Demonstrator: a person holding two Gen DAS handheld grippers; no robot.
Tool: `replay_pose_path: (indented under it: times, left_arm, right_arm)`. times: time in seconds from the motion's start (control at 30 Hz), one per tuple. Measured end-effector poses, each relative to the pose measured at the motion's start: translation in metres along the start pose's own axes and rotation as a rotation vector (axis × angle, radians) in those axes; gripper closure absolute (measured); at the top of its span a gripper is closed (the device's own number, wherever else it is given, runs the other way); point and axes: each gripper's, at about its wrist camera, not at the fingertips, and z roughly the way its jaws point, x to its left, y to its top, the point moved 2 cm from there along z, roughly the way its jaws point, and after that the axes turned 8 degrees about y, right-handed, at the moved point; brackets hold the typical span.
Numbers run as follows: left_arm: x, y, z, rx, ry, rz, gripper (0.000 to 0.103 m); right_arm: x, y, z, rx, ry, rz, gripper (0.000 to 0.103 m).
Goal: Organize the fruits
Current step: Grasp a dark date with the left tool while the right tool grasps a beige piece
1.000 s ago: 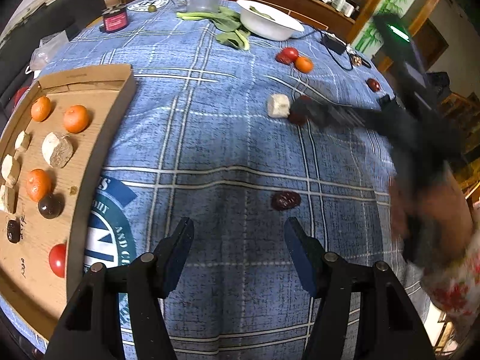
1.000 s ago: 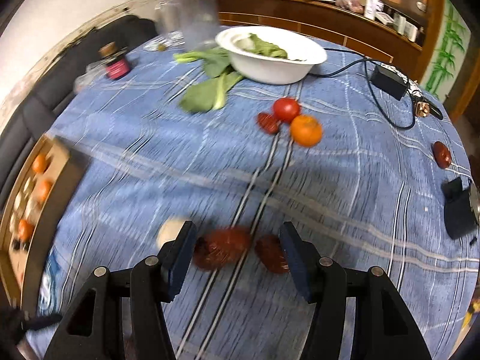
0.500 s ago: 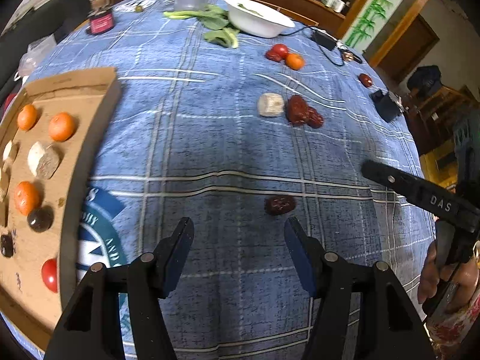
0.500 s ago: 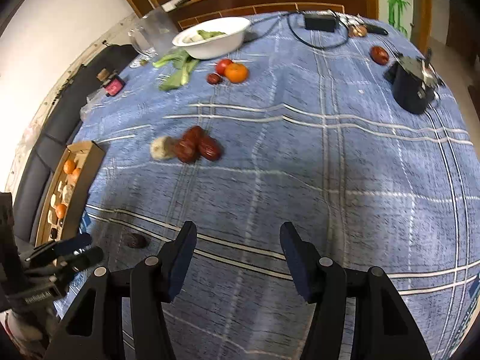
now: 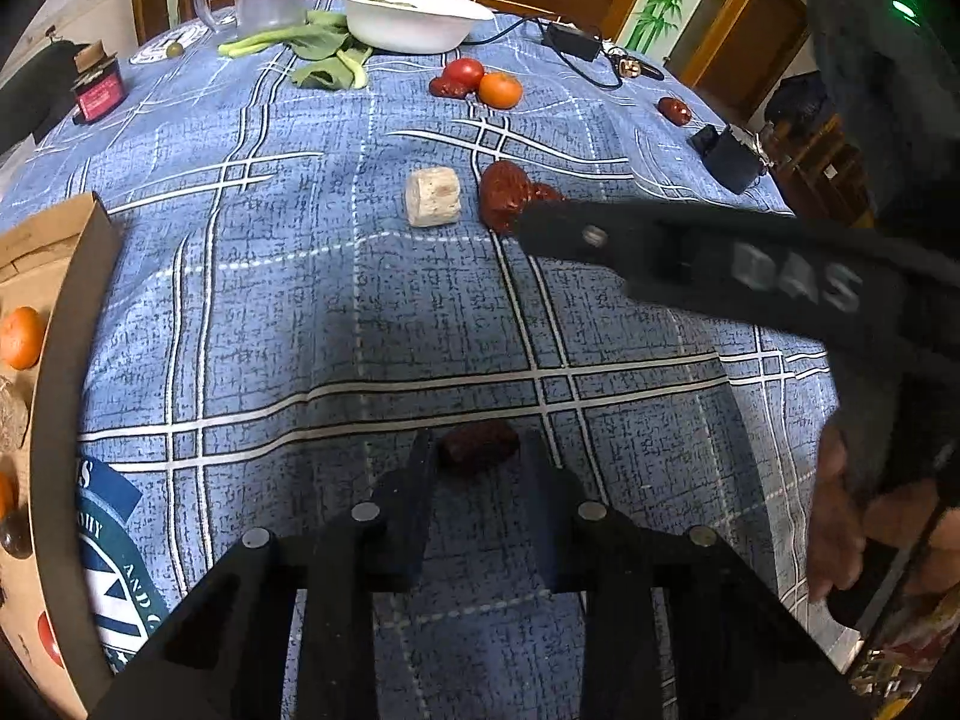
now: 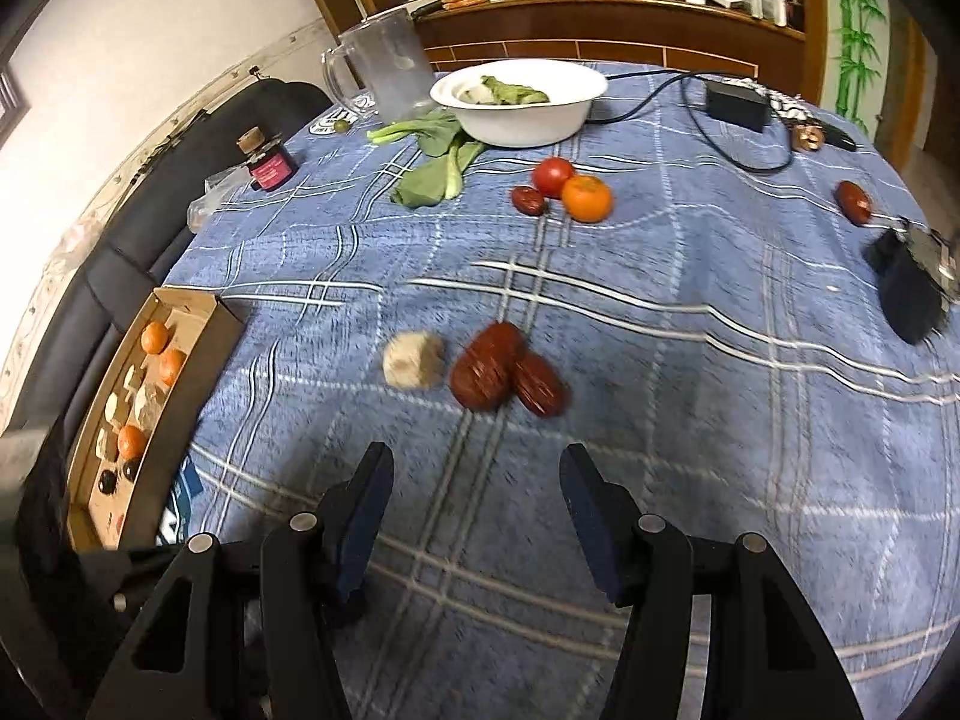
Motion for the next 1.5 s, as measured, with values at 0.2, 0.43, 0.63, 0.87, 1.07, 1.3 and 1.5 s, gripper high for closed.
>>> replay_pose_path:
  times: [0.2,0.43,0.63,0.87,1.07,1.3,1.5]
  left_arm:
    - [0.017,0.0,-0.002,-0.008,0.004,-0.076,0.077]
    - [0.021,0.004,0.001,-0.025,-0.008,-0.112,0.077]
    - [0.019,0.002,0.0,-0.031,0.0,-0.092,0.077]
    - [0.024,-0.001,-0.004,-0.026,-0.018,-0.114,0.077]
    - [0.029,-0.002,-0.015,-0.039,-0.017,-0.115,0.077]
    - [0.031,0.001,-0.014,-0.037,-0.022,-0.102,0.077]
    - [0.031,-0.001,-0.007,-0.024,-0.008,-0.095,0.077]
  right_arm:
    - [0.018,0.014,0.012,-0.015,0.029,-0.035,0.041]
    - [0.044,0.032,0.044,0.018,-0.02,-0.155,0.041]
    - [0.052,0.03,0.059,0.056,-0.072,-0.221,0.06]
    - [0.027,0.026,0.043,0.035,-0.055,-0.118,0.08]
    - [0.015,0.009,0.014,-0.002,-0.026,-0.036,0.081]
    - [-0.005,-0.009,0.0,-0.003,-0.013,0.071,0.08]
    - [-0.017,-0.027,-0.012,-0.016,-0.039,0.095,0.054]
